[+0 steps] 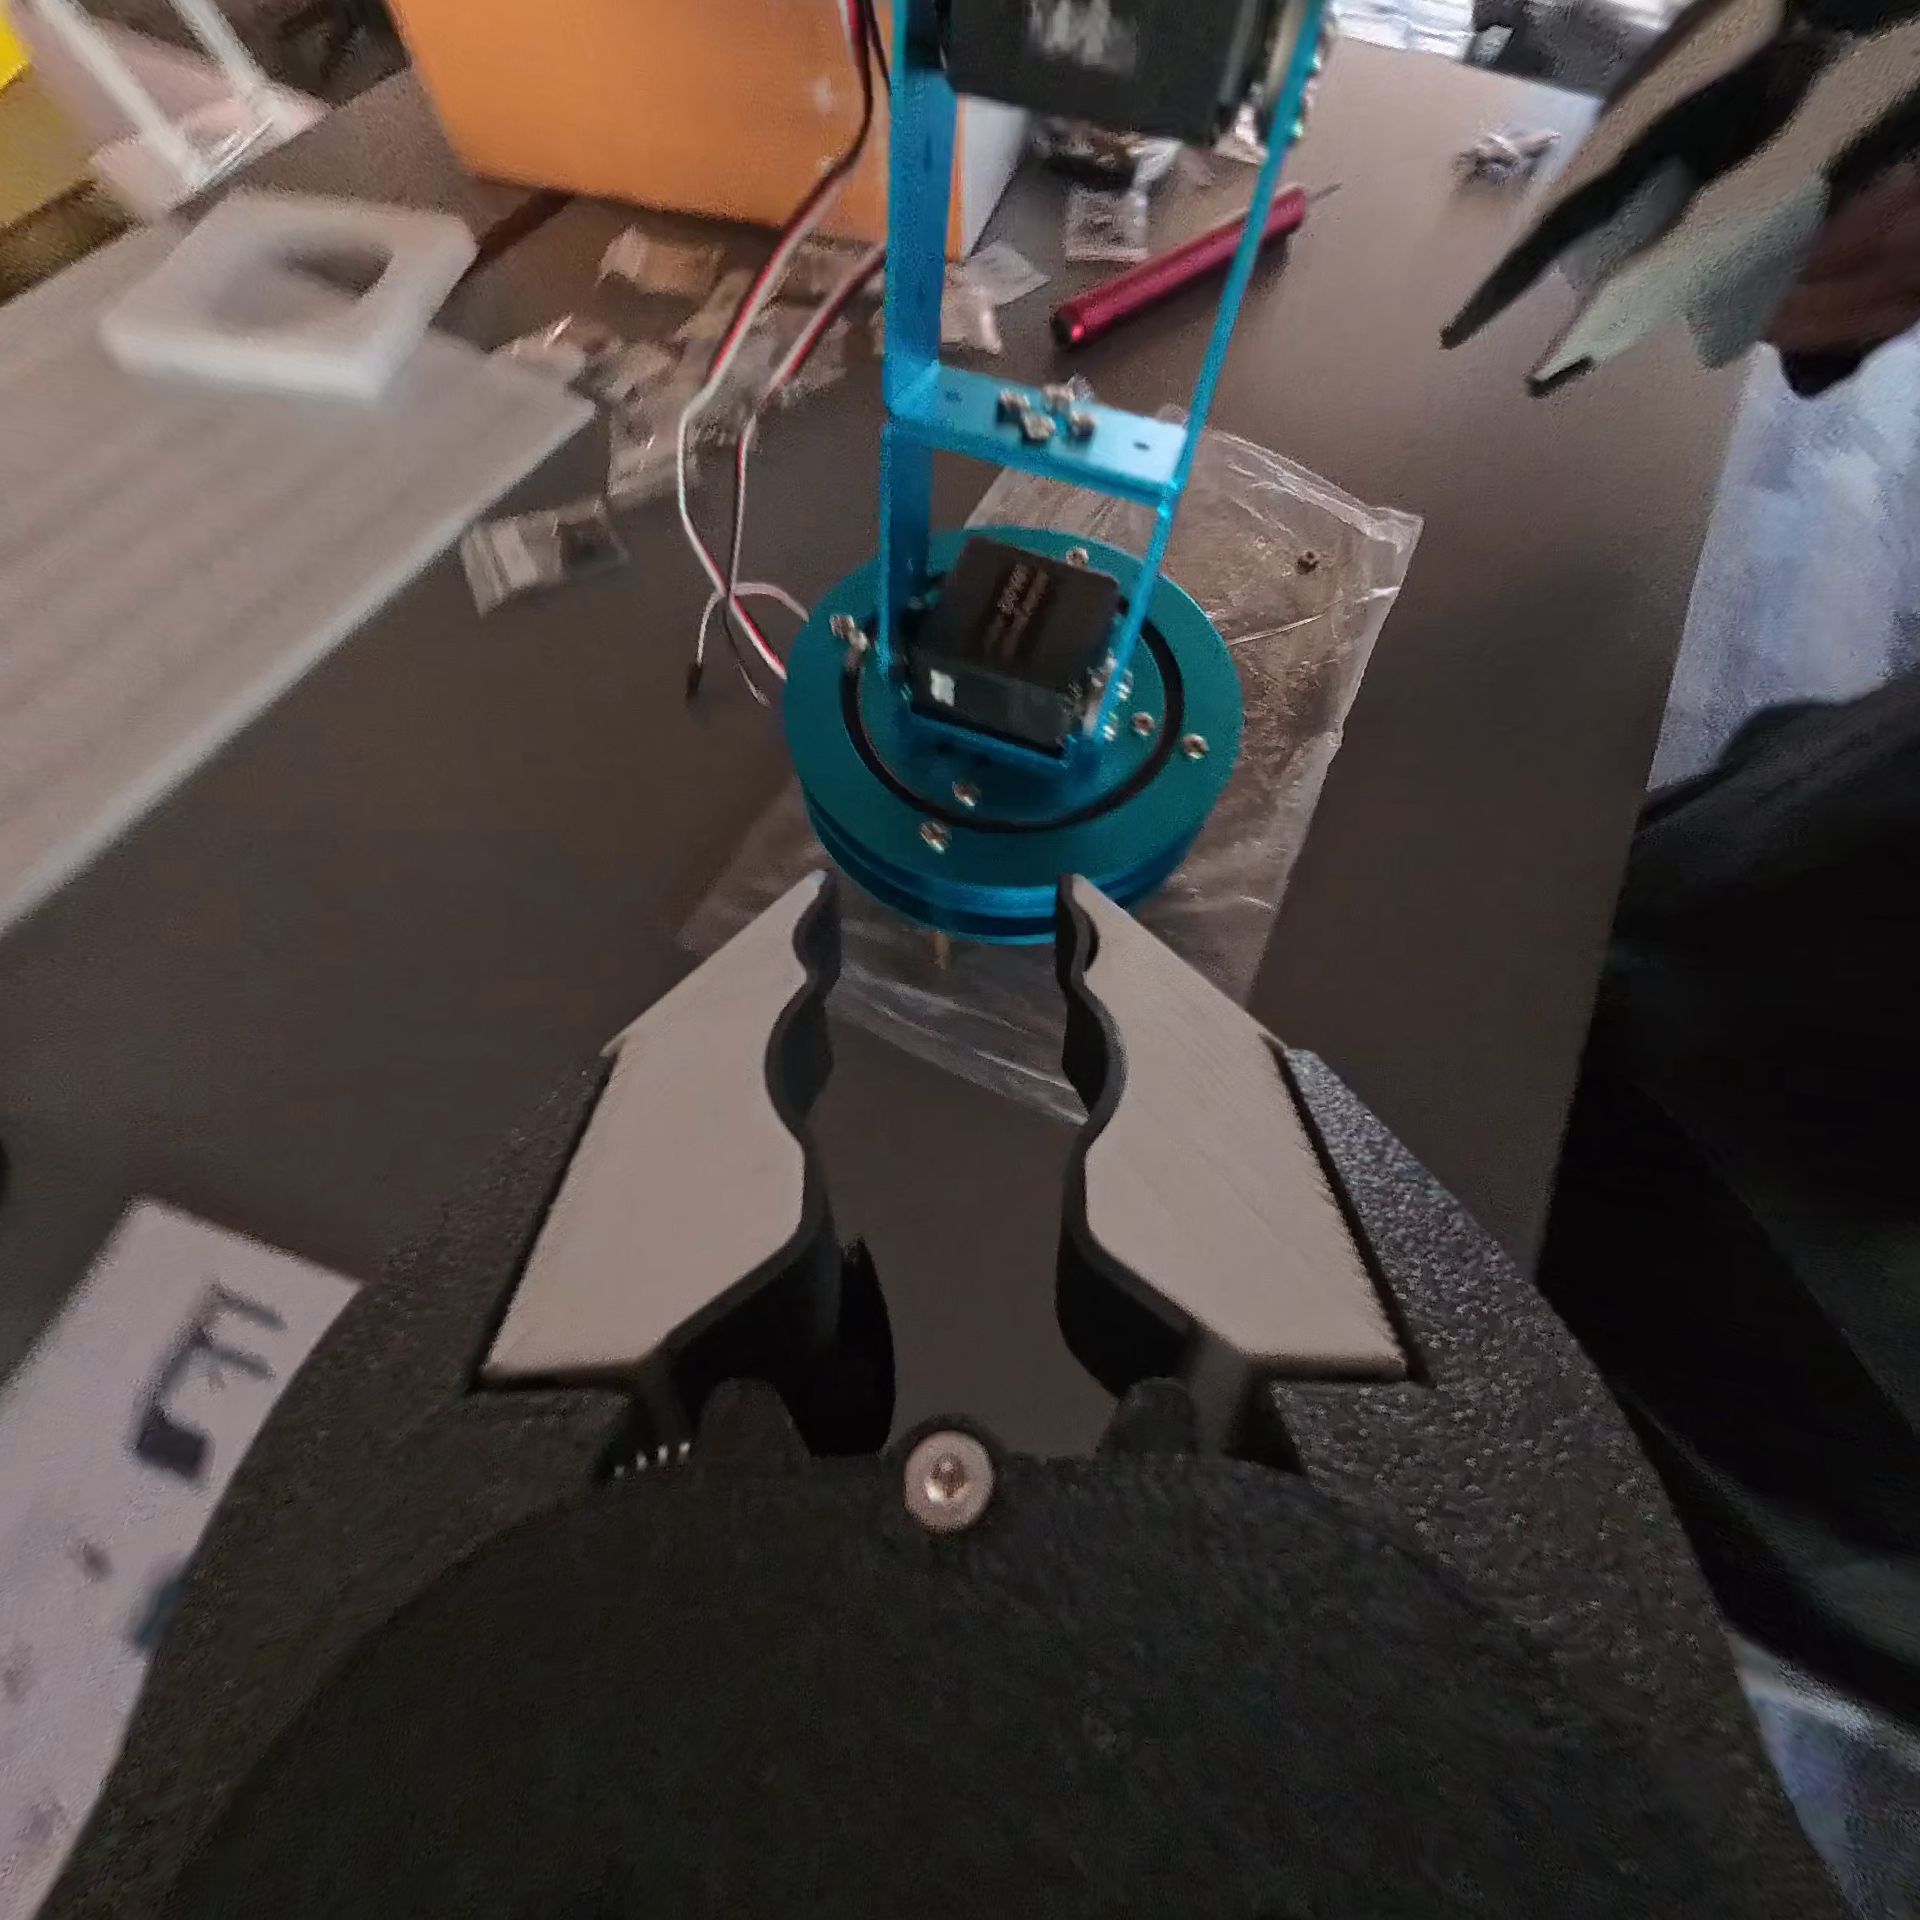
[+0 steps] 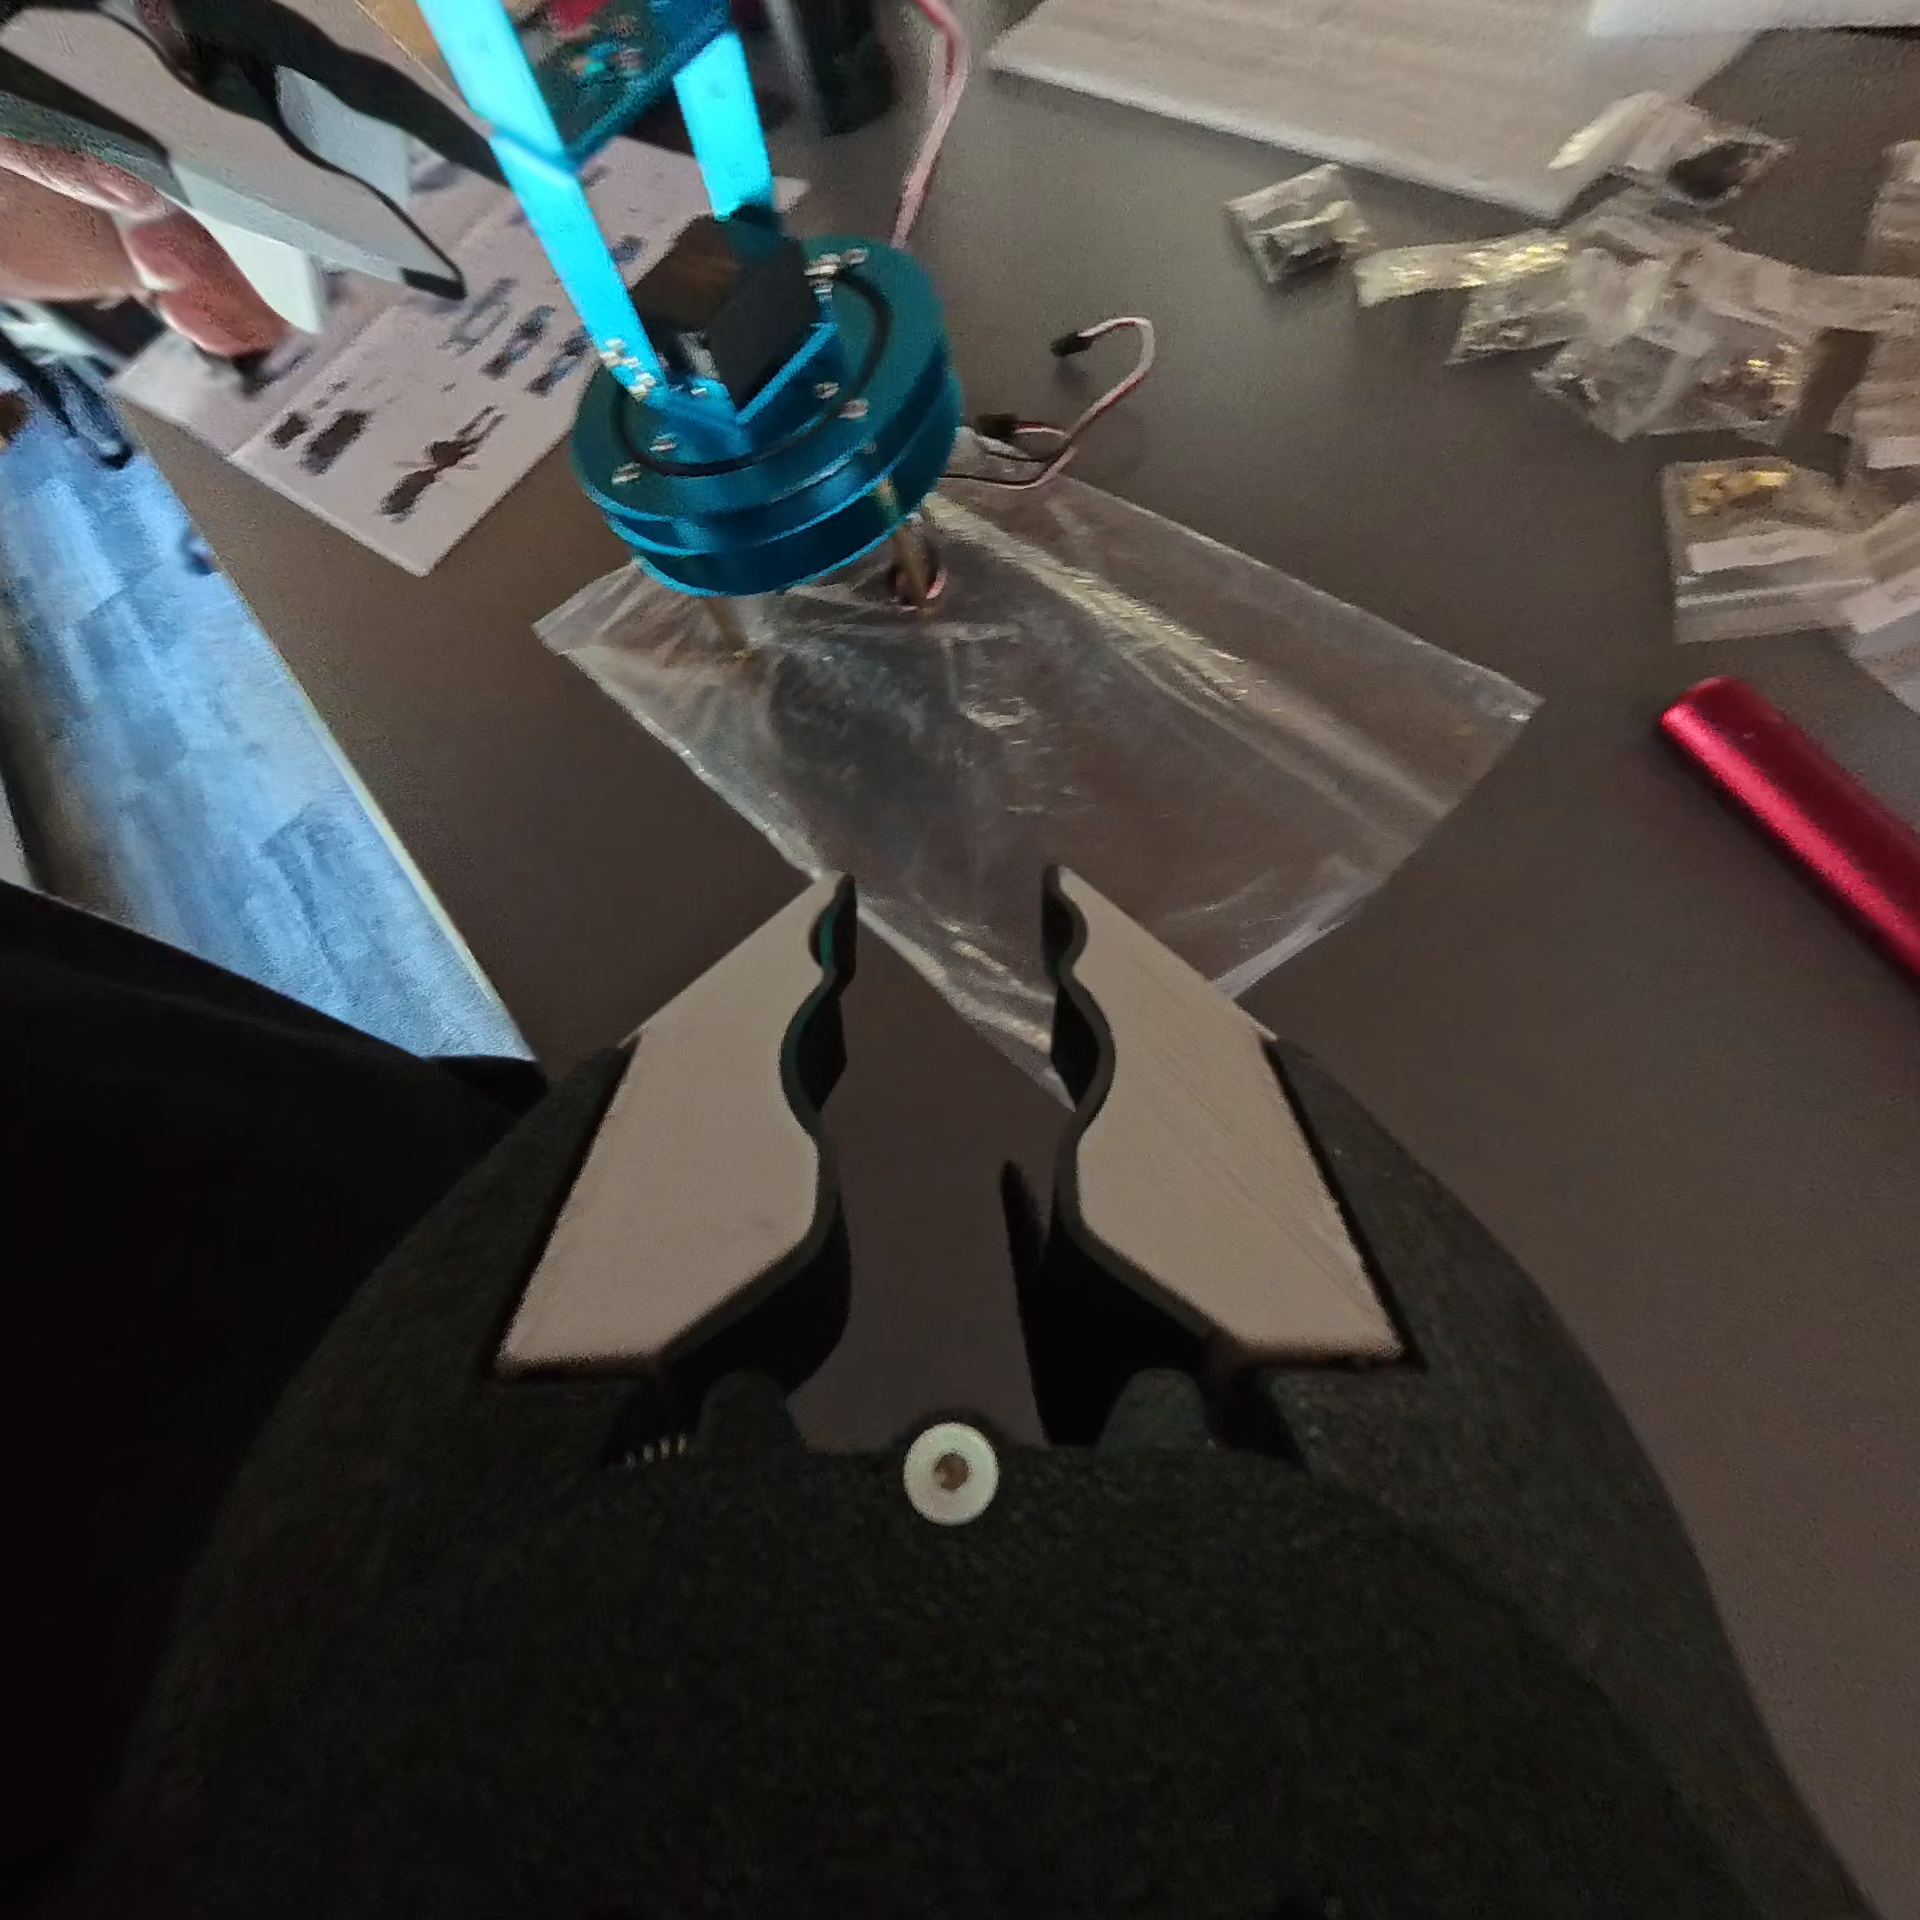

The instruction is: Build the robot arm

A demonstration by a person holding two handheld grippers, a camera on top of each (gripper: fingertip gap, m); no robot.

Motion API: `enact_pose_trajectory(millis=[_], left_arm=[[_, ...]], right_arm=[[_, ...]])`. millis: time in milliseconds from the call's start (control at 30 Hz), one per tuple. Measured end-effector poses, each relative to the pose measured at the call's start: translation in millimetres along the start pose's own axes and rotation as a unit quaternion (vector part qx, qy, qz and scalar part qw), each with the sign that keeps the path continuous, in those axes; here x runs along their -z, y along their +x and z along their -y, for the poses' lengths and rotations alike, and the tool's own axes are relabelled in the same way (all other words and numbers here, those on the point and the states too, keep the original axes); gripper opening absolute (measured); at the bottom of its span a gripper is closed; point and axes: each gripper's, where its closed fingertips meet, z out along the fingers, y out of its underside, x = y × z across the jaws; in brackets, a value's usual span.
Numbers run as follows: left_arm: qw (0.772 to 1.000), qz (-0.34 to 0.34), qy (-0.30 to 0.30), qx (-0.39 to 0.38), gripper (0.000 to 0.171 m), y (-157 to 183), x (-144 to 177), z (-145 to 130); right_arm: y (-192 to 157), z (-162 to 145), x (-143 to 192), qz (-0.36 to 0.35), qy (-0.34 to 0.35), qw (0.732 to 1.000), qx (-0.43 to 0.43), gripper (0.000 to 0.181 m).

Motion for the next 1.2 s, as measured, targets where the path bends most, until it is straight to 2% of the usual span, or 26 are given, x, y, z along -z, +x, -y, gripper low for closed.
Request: enact_pose_trajectory(millis=[133, 333, 500, 633, 700, 933, 1200], left_arm=[[0.989, -0.11, 0.01, -0.098, 0.026, -22.8, -23.4, 17.8], [0.937, -0.233, 0.031, -0.257, 0.028, -37.1, -59.2, 26.5], [0.9, -0.309, 0.046, -0.305, 0.029, -30.4, -79.8, 30.4], [0.877, -0.361, 0.042, -0.313, 0.026, -23.5, -85.0, 27.2], [0.871, -0.375, 0.042, -0.316, 0.026, -22.5, -86.3, 27.7], [0.855, -0.382, 0.048, -0.348, 0.007, -22.9, -84.4, 24.4], [0.87, -0.374, 0.023, -0.32, 0.007, -22.7, -85.6, 23.9]], right_arm=[[11.9, 4.0, -3.1, -0.06, -0.01, 0.998, -0.036, 0.032], [11.2, 0.5, 6.5, -0.128, -0.014, 0.985, -0.117, 0.03], [2.6, 3.3, 14.1, -0.172, -0.005, 0.973, -0.152, 0.028], [-5.3, -0.8, 14.4, -0.188, 0.002, 0.965, -0.18, 0.026], [-8.5, -4.4, 13.9, -0.196, 0.001, 0.963, -0.187, 0.025], [-17.0, -14.5, 12.2, -0.202, 0.002, 0.957, -0.211, 0.024], [-27.4, -21.7, 5.5, -0.189, -0.005, 0.958, -0.218, 0.022]])
